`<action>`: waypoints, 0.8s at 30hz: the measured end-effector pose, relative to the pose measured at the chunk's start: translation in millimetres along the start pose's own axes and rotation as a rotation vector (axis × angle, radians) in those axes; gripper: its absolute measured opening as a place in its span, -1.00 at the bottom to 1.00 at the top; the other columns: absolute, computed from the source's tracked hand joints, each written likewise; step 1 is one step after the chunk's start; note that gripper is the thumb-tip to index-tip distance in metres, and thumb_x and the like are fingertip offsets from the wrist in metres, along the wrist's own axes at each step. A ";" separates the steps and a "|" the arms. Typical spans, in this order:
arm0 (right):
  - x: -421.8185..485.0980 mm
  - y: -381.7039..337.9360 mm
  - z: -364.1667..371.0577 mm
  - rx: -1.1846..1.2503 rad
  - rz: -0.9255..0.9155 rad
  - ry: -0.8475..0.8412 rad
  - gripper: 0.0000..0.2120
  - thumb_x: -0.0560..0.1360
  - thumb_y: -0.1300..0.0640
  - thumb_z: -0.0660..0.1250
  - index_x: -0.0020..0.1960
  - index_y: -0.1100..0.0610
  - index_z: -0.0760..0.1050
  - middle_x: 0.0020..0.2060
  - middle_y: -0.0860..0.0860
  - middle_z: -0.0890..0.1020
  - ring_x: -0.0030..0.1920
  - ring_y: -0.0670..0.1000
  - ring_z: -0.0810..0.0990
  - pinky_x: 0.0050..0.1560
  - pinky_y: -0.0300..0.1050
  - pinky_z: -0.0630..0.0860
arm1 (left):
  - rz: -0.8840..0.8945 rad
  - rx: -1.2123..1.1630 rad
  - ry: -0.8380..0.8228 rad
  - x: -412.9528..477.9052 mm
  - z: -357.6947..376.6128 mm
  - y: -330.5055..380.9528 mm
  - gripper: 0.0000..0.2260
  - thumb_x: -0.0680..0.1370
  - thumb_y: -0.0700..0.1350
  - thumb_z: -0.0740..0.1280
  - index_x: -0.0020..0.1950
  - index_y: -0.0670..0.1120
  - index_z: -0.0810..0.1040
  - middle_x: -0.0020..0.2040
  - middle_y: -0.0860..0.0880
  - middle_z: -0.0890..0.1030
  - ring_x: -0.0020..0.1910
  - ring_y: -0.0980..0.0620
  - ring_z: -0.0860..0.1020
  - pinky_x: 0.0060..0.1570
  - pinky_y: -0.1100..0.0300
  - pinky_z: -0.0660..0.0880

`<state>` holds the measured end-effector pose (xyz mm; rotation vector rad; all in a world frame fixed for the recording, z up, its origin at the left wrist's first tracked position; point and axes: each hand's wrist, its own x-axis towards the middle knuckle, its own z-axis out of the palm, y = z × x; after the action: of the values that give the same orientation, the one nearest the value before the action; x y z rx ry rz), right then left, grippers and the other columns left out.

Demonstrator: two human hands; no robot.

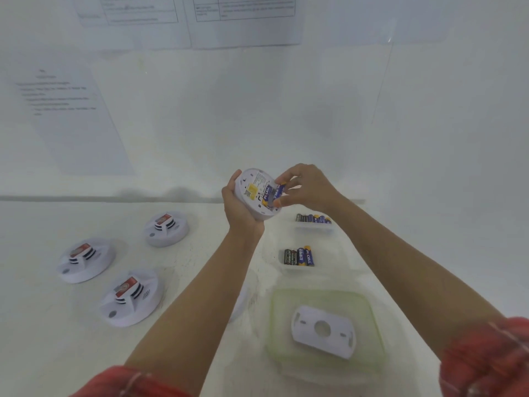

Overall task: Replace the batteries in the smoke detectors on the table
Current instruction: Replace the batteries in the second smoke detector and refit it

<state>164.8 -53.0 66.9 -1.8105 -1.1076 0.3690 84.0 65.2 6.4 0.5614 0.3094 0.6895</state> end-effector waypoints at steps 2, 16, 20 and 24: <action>-7.6 -1.9 3.6 -0.070 -0.057 0.028 -0.66 0.21 0.30 0.58 -0.05 0.21 0.60 -0.15 -0.05 0.48 -0.17 -0.07 0.51 -0.11 -0.31 0.52 | 0.007 -0.003 -0.022 -5.6 1.5 -1.8 -0.52 0.54 0.10 0.11 0.45 0.00 0.33 0.21 -0.12 0.47 0.17 -0.16 0.46 0.29 -0.22 0.33; -60.9 -15.2 11.6 -0.376 -0.186 0.119 -0.59 0.44 0.24 0.40 0.28 0.16 0.49 0.11 0.12 0.61 0.00 0.01 0.52 0.20 -0.08 0.43 | 0.030 -0.022 -0.015 -50.0 3.1 -6.6 -0.45 0.47 0.11 0.17 0.40 -0.12 0.33 0.14 -0.14 0.45 0.09 -0.17 0.44 -0.01 -0.02 0.47; -75.9 -21.6 18.7 -0.441 -0.180 0.098 -0.72 0.50 0.26 0.29 0.20 0.18 0.57 0.13 0.13 0.63 0.15 0.12 0.55 0.23 -0.02 0.42 | 0.062 -0.050 0.003 -60.5 5.0 -6.7 -0.58 0.52 0.08 0.12 0.30 -0.09 0.40 0.09 -0.14 0.47 -0.02 -0.14 0.47 -0.15 0.06 0.50; -88.6 -26.4 27.6 -0.758 -0.168 -0.003 -0.71 0.58 0.26 0.11 0.22 0.26 0.50 0.03 0.19 0.59 0.06 0.16 0.51 -0.04 -0.12 0.39 | 0.077 -0.061 -0.031 -77.2 9.4 -7.7 -0.72 0.57 0.03 0.08 0.09 -0.10 0.46 -0.16 -0.09 0.56 -0.22 -0.05 0.55 -0.26 0.17 0.53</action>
<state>84.6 -105.7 56.9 -2.3294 -1.5173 -0.1855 35.4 4.8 16.2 0.5278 0.2383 0.7611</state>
